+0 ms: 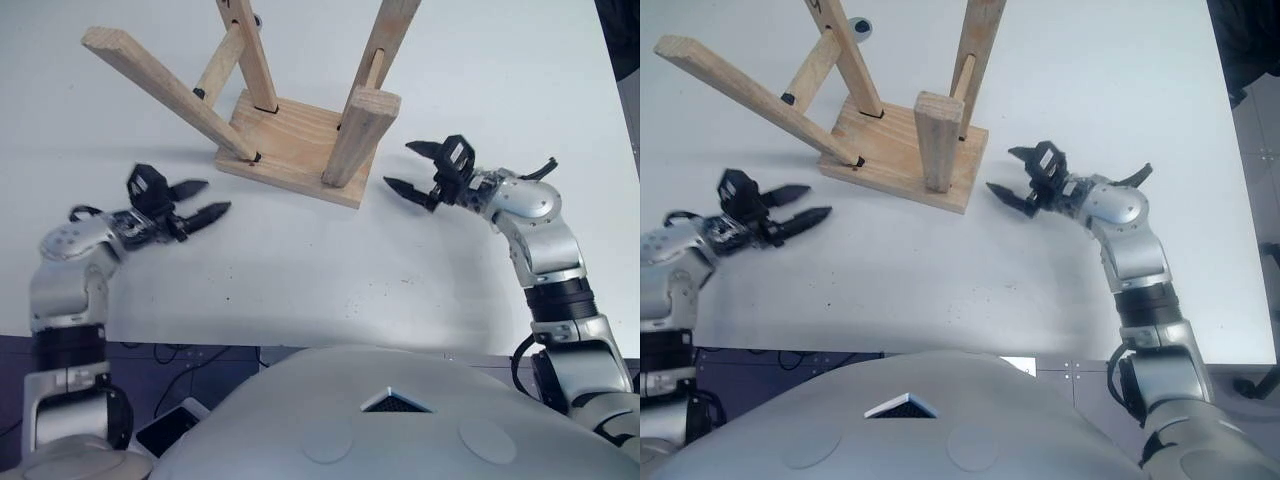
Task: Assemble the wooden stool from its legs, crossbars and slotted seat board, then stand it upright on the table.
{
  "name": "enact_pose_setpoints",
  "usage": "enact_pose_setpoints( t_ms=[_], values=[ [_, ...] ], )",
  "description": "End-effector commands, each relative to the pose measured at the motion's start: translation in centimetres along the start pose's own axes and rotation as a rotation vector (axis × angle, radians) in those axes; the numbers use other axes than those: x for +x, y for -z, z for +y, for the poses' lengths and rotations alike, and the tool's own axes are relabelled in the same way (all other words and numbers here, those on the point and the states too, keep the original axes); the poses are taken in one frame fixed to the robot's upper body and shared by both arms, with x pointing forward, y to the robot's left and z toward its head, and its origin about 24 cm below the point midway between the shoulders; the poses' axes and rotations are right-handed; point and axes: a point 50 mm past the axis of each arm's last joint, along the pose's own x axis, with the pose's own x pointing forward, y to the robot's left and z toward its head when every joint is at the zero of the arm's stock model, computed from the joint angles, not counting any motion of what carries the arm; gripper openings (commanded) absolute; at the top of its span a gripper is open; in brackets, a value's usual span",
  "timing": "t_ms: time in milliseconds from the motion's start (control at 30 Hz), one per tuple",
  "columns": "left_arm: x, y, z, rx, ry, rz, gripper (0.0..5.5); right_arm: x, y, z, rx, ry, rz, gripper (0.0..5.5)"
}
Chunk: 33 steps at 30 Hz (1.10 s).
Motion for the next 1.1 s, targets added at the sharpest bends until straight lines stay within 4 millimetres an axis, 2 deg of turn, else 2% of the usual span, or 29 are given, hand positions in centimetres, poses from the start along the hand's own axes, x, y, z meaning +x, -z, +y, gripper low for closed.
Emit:
enact_pose_setpoints(
  t_ms=[33,133,233,433,633,733,867,1100],
  values=[
    [1.0,-2.6,2.2,0.164,0.033,-0.042,3.17,0.3,-0.5,0.4,-0.031,-0.036,0.012,3.49],
    [2.9,-4.2,1.7,0.254,0.148,-0.098,3.17,0.4,-0.6,0.2,-0.035,-0.046,0.025,3.49],
    [4.1,-4.0,0.6,0.333,0.272,-0.086,3.17,0.0,-0.4,0.2,-0.038,-0.055,0.044,3.49],
    [3.3,-2.9,-2.0,0.325,0.391,-0.097,3.17,-0.8,-0.5,-0.1,-0.04,-0.074,0.045,3.49],
    [3.6,-3.0,-4.7,0.287,0.46,-0.13,3.17,-2.6,-0.6,0.1,-0.059,-0.169,0.052,3.49],
    [3.8,-2.8,-4.6,0.255,0.431,-0.141,3.17,-2.9,-0.5,-0.3,-0.074,-0.175,0.067,3.49],
    [3.7,-3.9,-4.5,0.213,0.411,-0.201,3.17,-3.1,-0.5,-0.2,-0.088,-0.199,0.074,3.49],
    [2.9,-4.3,-3.8,0.192,0.419,-0.189,3.17,-2.8,-1.9,-0.6,-0.065,-0.199,-0.039,3.49]
  ],
)
